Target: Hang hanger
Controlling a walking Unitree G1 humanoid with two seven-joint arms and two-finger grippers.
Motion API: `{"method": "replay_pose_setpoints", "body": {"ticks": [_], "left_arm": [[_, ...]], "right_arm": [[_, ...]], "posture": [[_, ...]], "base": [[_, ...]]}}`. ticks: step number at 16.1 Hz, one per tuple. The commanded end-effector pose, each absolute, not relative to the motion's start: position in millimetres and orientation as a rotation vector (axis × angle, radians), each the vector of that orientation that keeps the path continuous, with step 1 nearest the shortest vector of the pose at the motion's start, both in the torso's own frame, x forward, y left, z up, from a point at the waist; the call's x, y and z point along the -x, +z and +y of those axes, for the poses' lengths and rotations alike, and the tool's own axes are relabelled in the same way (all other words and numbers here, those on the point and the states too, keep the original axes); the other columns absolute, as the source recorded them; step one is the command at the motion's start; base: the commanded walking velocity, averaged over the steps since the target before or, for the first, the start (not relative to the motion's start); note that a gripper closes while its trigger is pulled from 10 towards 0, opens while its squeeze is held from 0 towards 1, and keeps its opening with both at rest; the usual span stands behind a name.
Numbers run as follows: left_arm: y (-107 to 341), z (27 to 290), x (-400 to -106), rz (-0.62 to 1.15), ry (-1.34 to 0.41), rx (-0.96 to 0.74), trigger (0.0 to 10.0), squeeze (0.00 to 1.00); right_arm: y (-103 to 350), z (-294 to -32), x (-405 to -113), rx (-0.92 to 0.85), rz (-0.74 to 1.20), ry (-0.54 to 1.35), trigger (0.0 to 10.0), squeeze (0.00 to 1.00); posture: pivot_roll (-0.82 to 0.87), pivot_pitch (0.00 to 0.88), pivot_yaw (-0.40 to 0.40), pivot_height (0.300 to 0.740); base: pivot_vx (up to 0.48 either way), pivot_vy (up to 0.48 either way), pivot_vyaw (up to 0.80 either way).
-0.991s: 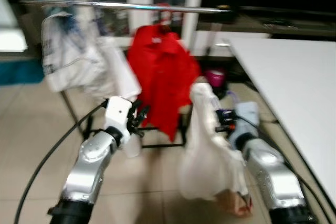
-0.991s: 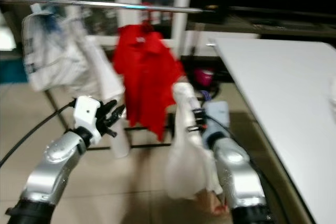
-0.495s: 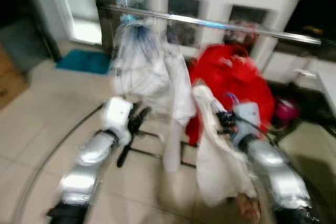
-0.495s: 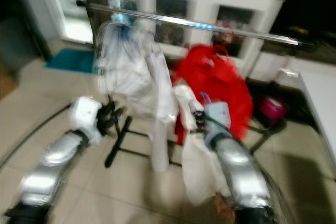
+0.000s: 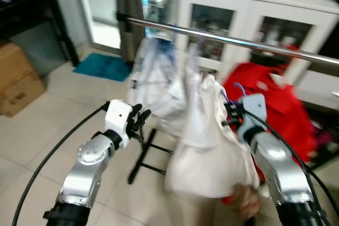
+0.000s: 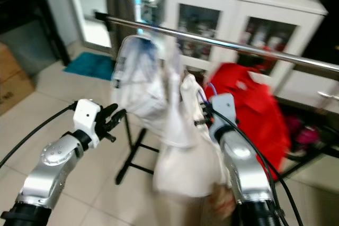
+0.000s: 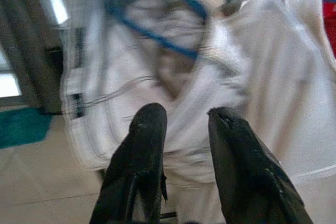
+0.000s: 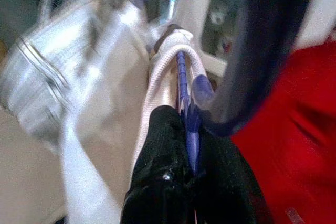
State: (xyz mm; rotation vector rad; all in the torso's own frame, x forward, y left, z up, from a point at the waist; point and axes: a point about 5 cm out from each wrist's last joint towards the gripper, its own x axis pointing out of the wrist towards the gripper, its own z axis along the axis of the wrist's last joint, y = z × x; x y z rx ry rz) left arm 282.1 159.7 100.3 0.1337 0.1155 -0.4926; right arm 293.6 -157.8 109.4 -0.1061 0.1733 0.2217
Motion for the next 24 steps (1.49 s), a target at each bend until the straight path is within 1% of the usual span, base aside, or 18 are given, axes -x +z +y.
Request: {"method": "replay_pose_setpoints", "body": {"ticks": [1, 3, 4, 5, 7, 10, 12, 15, 17, 21, 24], "left_arm": [[106, 156, -285, 0.092, -0.512, -0.139, 10.0, 0.00], [108, 156, -286, 0.088, -0.532, -0.147, 10.0, 0.00], [111, 155, -285, 0.068, -0.550, -0.135, 10.0, 0.00], [119, 154, -285, 0.047, -0.617, -0.124, 10.0, 0.00], [131, 150, -285, 0.014, -0.724, -0.129, 10.0, 0.00], [143, 139, -282, 0.020, -0.913, -0.116, 10.0, 0.00], [148, 134, -285, 0.026, -0.992, -0.132, 10.0, 0.00], [161, 127, -291, 0.035, -1.110, -0.151, 10.0, 0.00], [165, 124, -291, 0.039, -1.160, -0.151, 10.0, 0.00], [173, 119, -293, 0.039, -1.209, -0.158, 10.0, 0.00], [173, 119, -292, 0.050, -1.219, -0.154, 10.0, 0.00]], "right_arm": [[121, -168, -298, 0.149, 0.120, 0.174, 10.0, 0.00], [127, -173, -300, 0.177, 0.093, 0.132, 10.0, 0.00], [130, -176, -301, 0.183, 0.078, 0.113, 10.0, 0.00], [140, -184, -304, 0.213, 0.034, 0.042, 10.0, 0.00], [153, -192, -310, 0.207, -0.022, -0.032, 10.0, 0.00], [166, -201, -318, 0.196, -0.083, -0.094, 10.0, 0.00], [167, -204, -326, 0.200, -0.070, -0.096, 10.0, 0.00], [165, -204, -355, 0.167, 0.013, -0.086, 10.0, 0.00], [167, -204, -368, 0.177, 0.035, -0.080, 10.0, 0.00], [167, -201, -391, 0.169, 0.126, -0.045, 10.0, 0.00], [164, -199, -397, 0.157, 0.182, -0.038, 10.0, 0.00]], "posture": [[-0.14, 0.000, -0.028, 0.740], [-0.14, 0.000, -0.030, 0.740], [-0.14, 0.000, -0.032, 0.740], [-0.14, 0.000, -0.037, 0.740], [-0.14, 0.000, -0.048, 0.740], [-0.13, 0.000, -0.059, 0.740], [-0.13, 0.000, -0.058, 0.740], [-0.13, 0.000, -0.047, 0.740], [-0.13, 0.000, -0.044, 0.740], [-0.12, 0.000, -0.039, 0.740], [-0.11, 0.000, -0.041, 0.740]], "base": [[0.390, 0.000, 0.00], [0.366, 0.000, 0.00], [0.000, 0.000, 0.00], [0.000, 0.000, 0.00], [0.000, 0.000, 0.00], [0.000, 0.000, 0.00], [0.000, 0.000, 0.00], [0.000, 0.000, 0.00], [0.000, 0.000, 0.00], [0.000, 0.000, 0.00], [0.000, 0.000, 0.00]]}}
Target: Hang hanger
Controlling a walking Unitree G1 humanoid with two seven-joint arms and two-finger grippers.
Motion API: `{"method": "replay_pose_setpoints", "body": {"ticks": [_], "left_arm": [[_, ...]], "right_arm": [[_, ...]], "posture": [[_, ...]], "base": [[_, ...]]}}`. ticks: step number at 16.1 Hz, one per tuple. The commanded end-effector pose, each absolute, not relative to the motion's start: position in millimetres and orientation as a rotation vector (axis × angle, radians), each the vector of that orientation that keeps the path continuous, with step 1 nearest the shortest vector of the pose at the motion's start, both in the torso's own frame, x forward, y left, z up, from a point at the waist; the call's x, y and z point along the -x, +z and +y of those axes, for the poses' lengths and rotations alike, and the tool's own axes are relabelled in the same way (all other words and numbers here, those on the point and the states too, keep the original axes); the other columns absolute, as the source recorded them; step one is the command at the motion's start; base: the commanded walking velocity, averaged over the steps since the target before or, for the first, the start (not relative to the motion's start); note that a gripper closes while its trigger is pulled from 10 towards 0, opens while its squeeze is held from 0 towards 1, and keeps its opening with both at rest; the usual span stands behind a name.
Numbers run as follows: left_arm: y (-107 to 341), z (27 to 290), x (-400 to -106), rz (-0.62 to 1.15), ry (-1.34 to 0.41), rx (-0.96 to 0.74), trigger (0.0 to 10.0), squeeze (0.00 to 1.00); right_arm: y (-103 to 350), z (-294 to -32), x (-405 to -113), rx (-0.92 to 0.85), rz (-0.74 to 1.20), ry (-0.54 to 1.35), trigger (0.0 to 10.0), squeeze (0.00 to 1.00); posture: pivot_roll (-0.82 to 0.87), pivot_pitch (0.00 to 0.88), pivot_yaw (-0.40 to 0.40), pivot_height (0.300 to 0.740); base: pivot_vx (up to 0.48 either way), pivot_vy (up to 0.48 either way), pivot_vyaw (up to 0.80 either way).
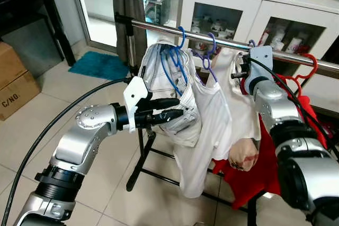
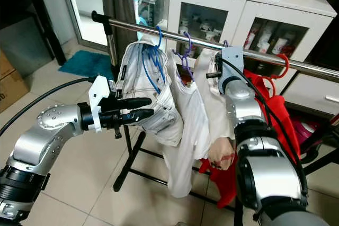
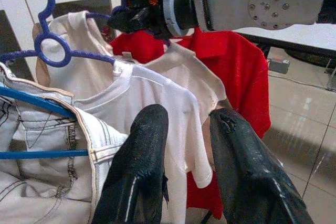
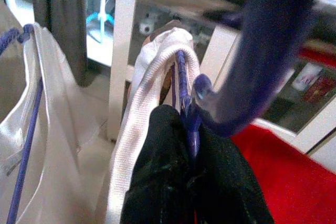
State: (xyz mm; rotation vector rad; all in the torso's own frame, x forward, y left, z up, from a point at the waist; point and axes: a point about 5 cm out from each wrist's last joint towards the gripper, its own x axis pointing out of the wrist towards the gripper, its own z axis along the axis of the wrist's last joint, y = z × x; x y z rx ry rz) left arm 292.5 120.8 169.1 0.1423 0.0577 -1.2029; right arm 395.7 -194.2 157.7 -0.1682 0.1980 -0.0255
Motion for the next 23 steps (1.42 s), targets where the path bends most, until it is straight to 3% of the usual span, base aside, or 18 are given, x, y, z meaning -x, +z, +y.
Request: {"method": "replay_pose_setpoints", "body": {"ticks": [1, 5, 6, 7, 8, 10, 13, 15, 20, 21, 22, 23], "left_arm": [[173, 119, -292, 0.054, -1.220, -0.152, 10.0, 0.00], [171, 121, -291, 0.070, -1.208, -0.147, 10.0, 0.00], [171, 122, -291, 0.071, -1.207, -0.147, 10.0, 0.00], [170, 122, -291, 0.076, -1.201, -0.145, 10.0, 0.00], [169, 122, -292, 0.078, -1.195, -0.145, 10.0, 0.00], [168, 124, -295, 0.061, -1.147, -0.159, 10.0, 0.00], [158, 136, -310, 0.052, -0.887, -0.196, 10.0, 0.00], [151, 147, -311, 0.001, -0.686, -0.188, 10.0, 0.00], [142, 150, -300, -0.009, -0.540, -0.132, 10.0, 0.00], [141, 150, -299, -0.010, -0.528, -0.131, 10.0, 0.00], [140, 149, -299, -0.009, -0.501, -0.117, 10.0, 0.00], [138, 147, -298, -0.006, -0.496, -0.115, 10.0, 0.00]], "right_arm": [[162, -198, -398, 0.159, 0.206, -0.028, 10.0, 0.00], [135, -187, -392, 0.139, 0.331, 0.085, 10.0, 0.00], [135, -187, -391, 0.131, 0.324, 0.084, 10.0, 0.27], [134, -188, -391, 0.105, 0.308, 0.084, 10.0, 0.87], [135, -190, -390, 0.088, 0.279, 0.088, 10.0, 1.00], [142, -192, -389, 0.088, 0.202, 0.112, 10.0, 1.00], [160, -193, -382, 0.028, 0.006, 0.194, 10.0, 1.00], [179, -189, -360, -0.055, -0.162, 0.247, 10.0, 1.00], [186, -185, -307, -0.142, -0.243, 0.244, 10.0, 0.99], [185, -184, -303, -0.166, -0.228, 0.244, 10.0, 0.90], [170, -179, -292, -0.134, -0.174, 0.241, 10.0, 0.00], [160, -175, -286, -0.113, -0.138, 0.242, 10.0, 0.00]], "posture": [[-0.11, 0.000, -0.043, 0.740], [-0.11, 0.000, -0.035, 0.740], [-0.11, 0.000, -0.035, 0.740], [-0.11, 0.000, -0.029, 0.740], [-0.12, 0.000, -0.022, 0.740], [-0.12, 0.000, -0.015, 0.740], [-0.12, 0.000, 0.004, 0.740], [-0.12, 0.000, 0.004, 0.740], [-0.12, 0.000, -0.004, 0.740], [-0.12, 0.000, -0.005, 0.740], [-0.13, 0.000, -0.005, 0.740], [-0.12, 0.000, -0.004, 0.740]], "base": [[0.000, 0.000, 0.00], [0.000, 0.000, 0.00], [0.000, 0.000, 0.00], [0.000, 0.000, 0.00], [0.000, 0.000, 0.00], [0.000, 0.000, 0.00], [0.000, 0.000, 0.00], [0.000, 0.000, 0.00], [0.000, 0.000, 0.00], [0.000, 0.000, 0.00], [0.000, -0.334, 0.00], [0.000, -0.341, 0.00]]}}
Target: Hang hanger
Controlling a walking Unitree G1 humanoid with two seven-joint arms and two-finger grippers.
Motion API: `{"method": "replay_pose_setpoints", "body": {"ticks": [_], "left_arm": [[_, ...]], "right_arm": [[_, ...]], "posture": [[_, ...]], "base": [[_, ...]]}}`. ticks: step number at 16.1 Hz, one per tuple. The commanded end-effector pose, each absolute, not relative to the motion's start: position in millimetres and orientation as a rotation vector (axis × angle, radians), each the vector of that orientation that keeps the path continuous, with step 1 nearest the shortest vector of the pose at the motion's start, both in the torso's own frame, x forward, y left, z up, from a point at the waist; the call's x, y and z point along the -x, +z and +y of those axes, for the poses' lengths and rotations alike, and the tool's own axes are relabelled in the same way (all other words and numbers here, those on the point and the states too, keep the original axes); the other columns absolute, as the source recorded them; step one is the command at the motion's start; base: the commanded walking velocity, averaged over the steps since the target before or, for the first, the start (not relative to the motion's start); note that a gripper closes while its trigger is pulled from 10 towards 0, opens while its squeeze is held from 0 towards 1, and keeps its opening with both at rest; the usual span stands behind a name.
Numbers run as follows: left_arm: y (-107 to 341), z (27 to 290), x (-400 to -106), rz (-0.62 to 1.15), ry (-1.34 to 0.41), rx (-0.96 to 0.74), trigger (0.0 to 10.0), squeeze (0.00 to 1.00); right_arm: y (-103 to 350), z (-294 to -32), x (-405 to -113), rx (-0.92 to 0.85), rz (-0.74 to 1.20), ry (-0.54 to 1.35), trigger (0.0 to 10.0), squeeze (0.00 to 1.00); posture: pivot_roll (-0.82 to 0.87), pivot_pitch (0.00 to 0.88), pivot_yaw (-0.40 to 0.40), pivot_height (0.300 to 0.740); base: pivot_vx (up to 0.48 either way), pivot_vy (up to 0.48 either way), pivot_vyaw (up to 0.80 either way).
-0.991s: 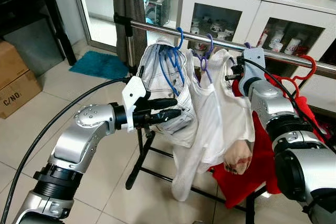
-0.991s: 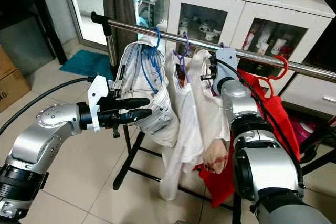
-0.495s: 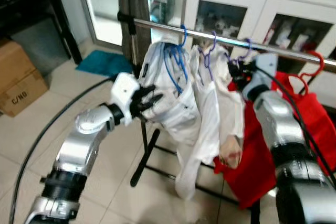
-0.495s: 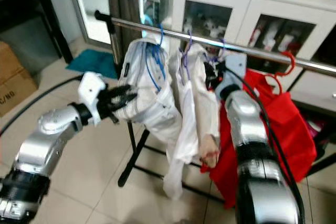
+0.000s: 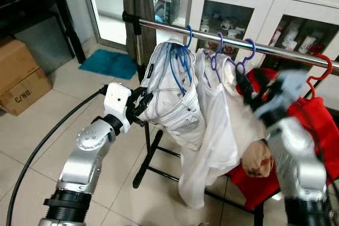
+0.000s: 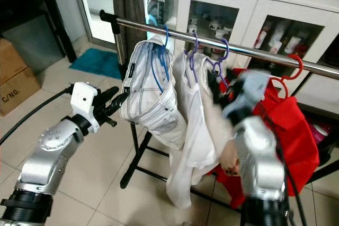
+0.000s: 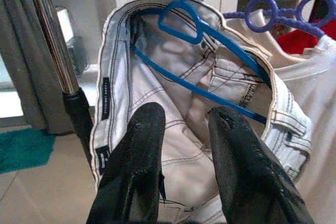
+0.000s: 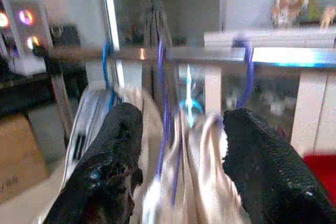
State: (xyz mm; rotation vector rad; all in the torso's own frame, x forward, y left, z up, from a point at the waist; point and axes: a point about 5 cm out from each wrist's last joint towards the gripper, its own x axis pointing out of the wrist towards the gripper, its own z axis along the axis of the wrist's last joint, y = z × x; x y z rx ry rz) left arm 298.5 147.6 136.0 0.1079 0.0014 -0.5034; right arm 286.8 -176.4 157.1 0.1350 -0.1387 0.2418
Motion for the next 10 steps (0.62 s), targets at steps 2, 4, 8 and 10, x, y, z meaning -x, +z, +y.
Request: {"method": "replay_pose_setpoints", "body": {"ticks": [2, 4, 8, 10], "left_arm": [[136.3, 141.5, -297.9, -0.003, -0.511, -0.133, 10.0, 0.00], [136.8, 139.7, -298.4, -0.007, -0.511, -0.131, 10.0, 0.00], [136.8, 139.8, -297.9, -0.008, -0.506, -0.132, 10.0, 0.00], [136.8, 139.8, -297.9, -0.008, -0.506, -0.132, 10.0, 0.00]], "right_arm": [[157.6, -169.0, -283.5, -0.106, -0.123, 0.246, 10.0, 0.00], [158.4, -167.7, -284.3, -0.098, -0.108, 0.250, 10.0, 0.00], [158.8, -168.7, -283.4, -0.080, -0.094, 0.248, 10.0, 0.00], [158.8, -168.7, -283.4, -0.080, -0.094, 0.248, 10.0, 0.00]], "posture": [[-0.13, 0.000, -0.005, 0.740], [-0.12, 0.000, -0.011, 0.740], [-0.12, 0.000, -0.016, 0.740], [-0.12, 0.000, -0.016, 0.740]], "base": [[0.000, -0.345, 0.00], [0.000, -0.343, 0.00], [0.000, -0.345, 0.00], [0.000, -0.345, 0.00]]}}
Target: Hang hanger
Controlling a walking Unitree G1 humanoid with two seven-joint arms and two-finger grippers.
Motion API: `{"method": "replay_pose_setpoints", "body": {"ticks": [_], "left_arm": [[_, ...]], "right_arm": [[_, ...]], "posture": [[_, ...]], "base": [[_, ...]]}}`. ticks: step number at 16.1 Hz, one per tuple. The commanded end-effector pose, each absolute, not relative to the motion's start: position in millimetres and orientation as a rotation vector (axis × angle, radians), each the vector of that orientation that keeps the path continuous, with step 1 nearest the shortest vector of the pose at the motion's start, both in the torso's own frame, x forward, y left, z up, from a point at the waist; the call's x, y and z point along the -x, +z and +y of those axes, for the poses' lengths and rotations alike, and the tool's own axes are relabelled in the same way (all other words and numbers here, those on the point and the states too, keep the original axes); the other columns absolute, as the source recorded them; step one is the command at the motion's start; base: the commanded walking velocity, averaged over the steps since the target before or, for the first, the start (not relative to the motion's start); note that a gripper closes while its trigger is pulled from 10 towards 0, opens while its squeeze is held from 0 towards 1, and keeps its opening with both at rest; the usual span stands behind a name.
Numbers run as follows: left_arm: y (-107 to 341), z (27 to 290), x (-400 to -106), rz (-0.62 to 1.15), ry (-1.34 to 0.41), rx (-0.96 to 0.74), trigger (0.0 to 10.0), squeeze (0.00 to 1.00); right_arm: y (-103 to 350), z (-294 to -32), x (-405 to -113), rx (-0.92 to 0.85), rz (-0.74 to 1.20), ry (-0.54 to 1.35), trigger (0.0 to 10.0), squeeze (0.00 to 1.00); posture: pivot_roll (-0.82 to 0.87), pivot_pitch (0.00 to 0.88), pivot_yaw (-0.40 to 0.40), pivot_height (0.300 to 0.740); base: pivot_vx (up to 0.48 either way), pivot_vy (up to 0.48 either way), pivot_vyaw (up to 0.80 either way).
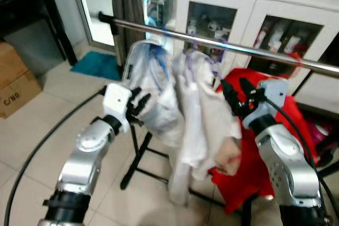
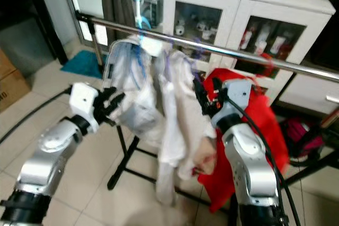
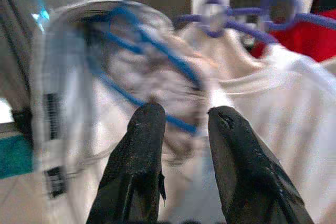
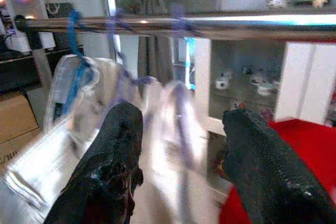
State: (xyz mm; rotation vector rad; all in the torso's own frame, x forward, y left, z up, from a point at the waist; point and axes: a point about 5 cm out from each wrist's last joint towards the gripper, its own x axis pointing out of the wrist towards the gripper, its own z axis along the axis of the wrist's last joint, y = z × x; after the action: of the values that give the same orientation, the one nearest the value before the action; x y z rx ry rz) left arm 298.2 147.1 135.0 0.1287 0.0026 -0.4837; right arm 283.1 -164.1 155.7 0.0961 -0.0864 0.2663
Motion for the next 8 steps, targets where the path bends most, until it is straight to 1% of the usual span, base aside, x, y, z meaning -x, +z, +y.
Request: {"method": "replay_pose_setpoints", "body": {"ticks": [1, 8], "left_arm": [[136.8, 139.8, -297.9, -0.008, -0.506, -0.132, 10.0, 0.00], [136.8, 139.8, -297.9, -0.008, -0.506, -0.132, 10.0, 0.00]], "right_arm": [[158.8, -168.7, -283.4, -0.080, -0.094, 0.248, 10.0, 0.00], [158.8, -168.7, -283.4, -0.080, -0.094, 0.248, 10.0, 0.00]], "posture": [[-0.12, 0.000, -0.016, 0.740], [-0.12, 0.000, -0.016, 0.740]], "base": [[0.000, -0.345, 0.00], [0.000, -0.345, 0.00]]}}
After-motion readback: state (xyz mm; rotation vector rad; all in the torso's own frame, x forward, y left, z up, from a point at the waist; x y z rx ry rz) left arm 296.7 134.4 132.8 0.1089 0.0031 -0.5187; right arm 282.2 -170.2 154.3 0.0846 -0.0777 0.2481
